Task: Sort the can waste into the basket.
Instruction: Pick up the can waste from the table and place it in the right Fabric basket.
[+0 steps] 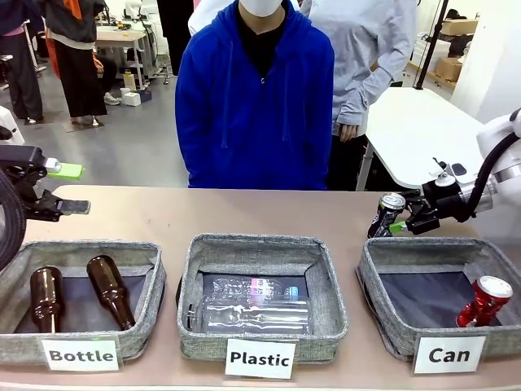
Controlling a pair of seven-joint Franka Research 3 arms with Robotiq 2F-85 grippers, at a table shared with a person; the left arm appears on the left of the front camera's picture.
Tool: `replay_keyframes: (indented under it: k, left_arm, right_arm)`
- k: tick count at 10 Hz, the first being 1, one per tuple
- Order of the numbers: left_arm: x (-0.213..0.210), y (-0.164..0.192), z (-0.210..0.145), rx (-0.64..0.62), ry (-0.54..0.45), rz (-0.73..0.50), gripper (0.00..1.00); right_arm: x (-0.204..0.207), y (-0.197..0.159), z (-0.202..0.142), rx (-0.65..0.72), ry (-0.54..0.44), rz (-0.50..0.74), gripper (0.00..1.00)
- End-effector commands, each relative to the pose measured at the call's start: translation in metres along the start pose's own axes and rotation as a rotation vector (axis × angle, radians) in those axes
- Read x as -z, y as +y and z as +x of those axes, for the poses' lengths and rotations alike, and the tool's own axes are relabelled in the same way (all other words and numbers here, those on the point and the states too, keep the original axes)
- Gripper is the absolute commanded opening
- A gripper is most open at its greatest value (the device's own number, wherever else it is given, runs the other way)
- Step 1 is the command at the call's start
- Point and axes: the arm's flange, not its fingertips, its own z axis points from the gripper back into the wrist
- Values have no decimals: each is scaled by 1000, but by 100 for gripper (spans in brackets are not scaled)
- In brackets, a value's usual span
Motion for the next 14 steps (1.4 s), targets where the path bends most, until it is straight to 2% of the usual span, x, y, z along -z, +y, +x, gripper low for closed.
replay_keyframes:
  k: [1, 4, 9, 10, 11, 12, 13, 14]
  left_arm:
    - [0, -2, -1, 8, -9, -1, 100]
    - [0, -2, -1, 8, -9, -1, 100]
    - [0, -2, -1, 8, -9, -1, 100]
    - [0, -2, -1, 8, -9, -1, 100]
    - [0, -2, -1, 8, -9, -1, 100]
    - [0, -2, -1, 8, -9, -1, 100]
    - [0, -2, -1, 8, -9, -1, 100]
    - [0, -2, -1, 8, -9, -1, 100]
  right_arm:
    - [-3, -8, 4, 23, -13, 52, 100]
    - [0, -8, 2, 22, -42, 111, 100]
    - [9, -9, 1, 45, -124, 140, 100]
    - [10, -10, 0, 51, -135, 147, 40]
    - [11, -10, 0, 57, -134, 146, 40]
    - [12, -12, -2, 68, -89, 108, 0]
    - [13, -13, -3, 77, -87, 103, 38]
    - [14, -14, -4, 83, -82, 102, 24]
